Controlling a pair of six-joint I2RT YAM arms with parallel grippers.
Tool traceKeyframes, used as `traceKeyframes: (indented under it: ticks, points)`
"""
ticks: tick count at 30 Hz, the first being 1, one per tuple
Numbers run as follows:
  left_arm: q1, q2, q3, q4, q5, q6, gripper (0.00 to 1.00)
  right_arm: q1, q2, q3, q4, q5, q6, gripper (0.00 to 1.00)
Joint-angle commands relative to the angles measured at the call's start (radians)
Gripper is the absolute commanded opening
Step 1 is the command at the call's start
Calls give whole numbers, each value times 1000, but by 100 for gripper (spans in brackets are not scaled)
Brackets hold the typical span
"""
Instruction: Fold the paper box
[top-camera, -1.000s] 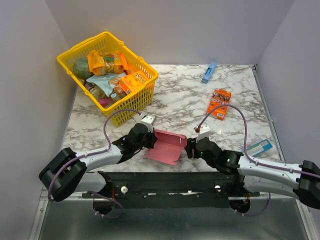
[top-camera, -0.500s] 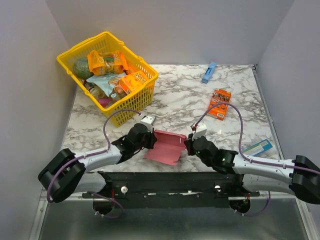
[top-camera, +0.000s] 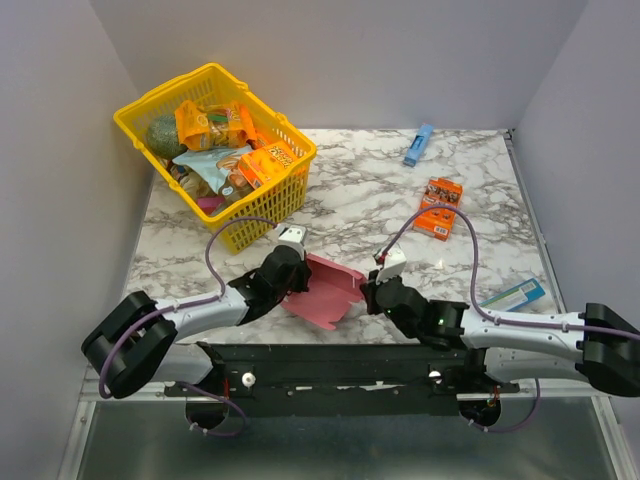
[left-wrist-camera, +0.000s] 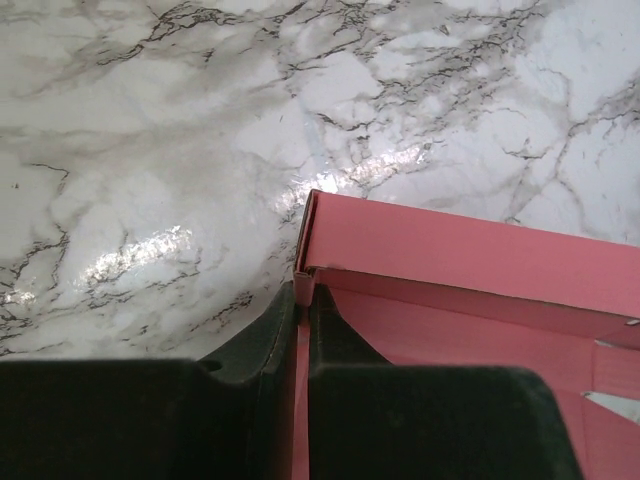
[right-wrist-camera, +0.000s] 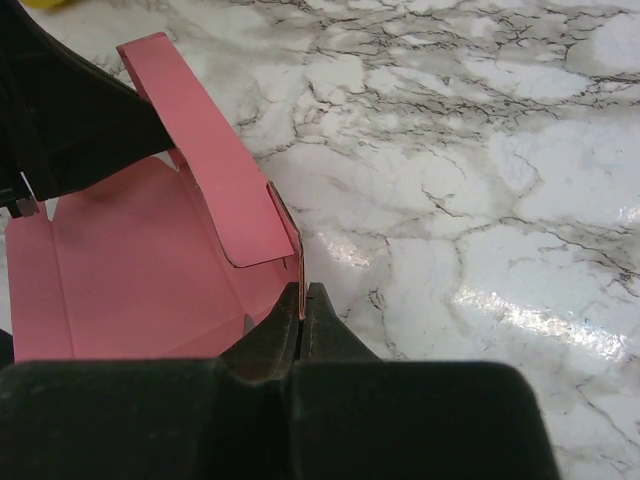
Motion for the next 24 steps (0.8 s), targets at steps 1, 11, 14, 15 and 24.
traceKeyframes:
  ticks: [1,11,14,15,24]
  points:
    - [11,24,16,-48,-215,-39,0,26,32,36,-74,104,62,1]
    - [4,-14,-26,53,-134,14,0,38,61,59,-107,161,116,1]
    - [3,7,11,-39,-189,3,0,36,60,80,-142,152,150,37]
    - [4,16,17,-60,-254,-3,0,36,51,89,-186,143,165,59]
    - [-11,29,-9,-36,-420,37,0,33,-142,157,-377,28,354,83]
